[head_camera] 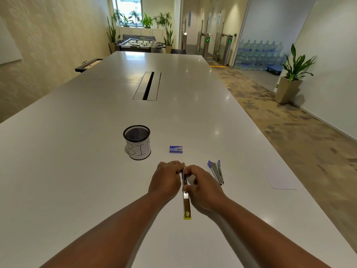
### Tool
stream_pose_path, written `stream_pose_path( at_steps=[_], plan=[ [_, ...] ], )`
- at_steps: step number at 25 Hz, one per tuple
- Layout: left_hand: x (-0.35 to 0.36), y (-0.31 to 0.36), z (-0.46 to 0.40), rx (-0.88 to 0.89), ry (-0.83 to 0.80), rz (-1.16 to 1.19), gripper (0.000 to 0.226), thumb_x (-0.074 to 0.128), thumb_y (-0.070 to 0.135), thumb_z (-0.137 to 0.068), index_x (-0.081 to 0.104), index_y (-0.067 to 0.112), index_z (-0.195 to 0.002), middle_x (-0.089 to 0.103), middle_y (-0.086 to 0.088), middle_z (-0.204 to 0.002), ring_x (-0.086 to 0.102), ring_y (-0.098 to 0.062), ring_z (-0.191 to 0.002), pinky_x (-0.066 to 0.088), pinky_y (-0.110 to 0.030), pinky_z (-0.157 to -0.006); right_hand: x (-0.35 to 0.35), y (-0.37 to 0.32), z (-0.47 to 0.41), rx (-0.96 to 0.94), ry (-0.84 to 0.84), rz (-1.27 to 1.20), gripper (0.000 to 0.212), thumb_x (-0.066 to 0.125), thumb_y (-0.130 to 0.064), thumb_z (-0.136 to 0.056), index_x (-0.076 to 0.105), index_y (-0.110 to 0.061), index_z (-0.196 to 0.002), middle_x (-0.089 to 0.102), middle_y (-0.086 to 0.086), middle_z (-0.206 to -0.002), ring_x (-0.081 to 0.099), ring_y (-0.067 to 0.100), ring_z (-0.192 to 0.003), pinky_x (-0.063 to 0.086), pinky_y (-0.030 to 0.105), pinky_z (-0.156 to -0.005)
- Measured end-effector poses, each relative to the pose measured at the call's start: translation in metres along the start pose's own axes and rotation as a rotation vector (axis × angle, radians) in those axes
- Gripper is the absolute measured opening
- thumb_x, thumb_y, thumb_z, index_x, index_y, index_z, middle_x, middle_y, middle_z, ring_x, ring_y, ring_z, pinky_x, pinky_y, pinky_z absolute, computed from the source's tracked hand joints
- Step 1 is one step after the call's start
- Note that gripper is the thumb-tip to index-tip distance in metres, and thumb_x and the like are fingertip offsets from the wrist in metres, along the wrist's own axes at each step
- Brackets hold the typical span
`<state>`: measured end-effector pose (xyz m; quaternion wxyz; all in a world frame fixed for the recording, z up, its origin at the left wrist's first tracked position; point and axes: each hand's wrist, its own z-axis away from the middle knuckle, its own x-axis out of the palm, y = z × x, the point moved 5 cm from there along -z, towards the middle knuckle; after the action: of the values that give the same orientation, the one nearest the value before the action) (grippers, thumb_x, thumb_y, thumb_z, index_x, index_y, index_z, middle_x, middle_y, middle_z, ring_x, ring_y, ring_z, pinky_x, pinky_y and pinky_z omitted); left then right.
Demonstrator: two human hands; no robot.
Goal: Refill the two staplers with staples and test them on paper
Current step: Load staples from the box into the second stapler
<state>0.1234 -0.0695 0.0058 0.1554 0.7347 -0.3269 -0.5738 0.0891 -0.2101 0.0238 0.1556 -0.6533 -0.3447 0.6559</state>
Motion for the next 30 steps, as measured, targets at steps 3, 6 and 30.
stream_pose_path(
  at_steps=[3,6,30],
  plan=[
    [0.001,-0.002,0.000,-0.010,0.000,-0.002,0.036,0.046,0.009,-0.104,0.075,0.030,-0.107,0.070,0.017,-0.092,0.061,-0.019,-0.096,0.056,-0.040,-0.079,-0.001,-0.001,0.002,0.017,0.012,-0.003,0.041,0.073,-0.028,-0.086,0.050,-0.042,-0.118,0.061,-0.020,-0.114,0.059,0.006,-0.089,0.055,0.038,-0.081],
    [0.002,-0.005,0.000,-0.043,0.020,-0.006,0.045,0.046,0.001,-0.098,0.074,0.032,-0.117,0.073,0.015,-0.104,0.059,-0.018,-0.104,0.051,-0.030,-0.081,-0.003,0.000,0.001,0.017,-0.007,-0.020,0.058,0.073,-0.035,-0.087,0.041,-0.047,-0.133,0.058,-0.022,-0.119,0.061,0.004,-0.085,0.055,0.032,-0.080],
    [0.004,-0.053,-0.095,-0.050,0.033,0.095,0.025,0.076,0.026,-0.089,0.077,0.022,-0.113,0.058,0.007,-0.097,0.052,-0.001,-0.086,0.036,-0.012,-0.074,0.002,0.026,-0.134,0.173,-0.052,0.076,0.046,0.061,-0.028,-0.097,0.053,-0.026,-0.142,0.068,0.005,-0.126,0.061,0.026,-0.116,0.044,0.034,-0.093]
  ],
)
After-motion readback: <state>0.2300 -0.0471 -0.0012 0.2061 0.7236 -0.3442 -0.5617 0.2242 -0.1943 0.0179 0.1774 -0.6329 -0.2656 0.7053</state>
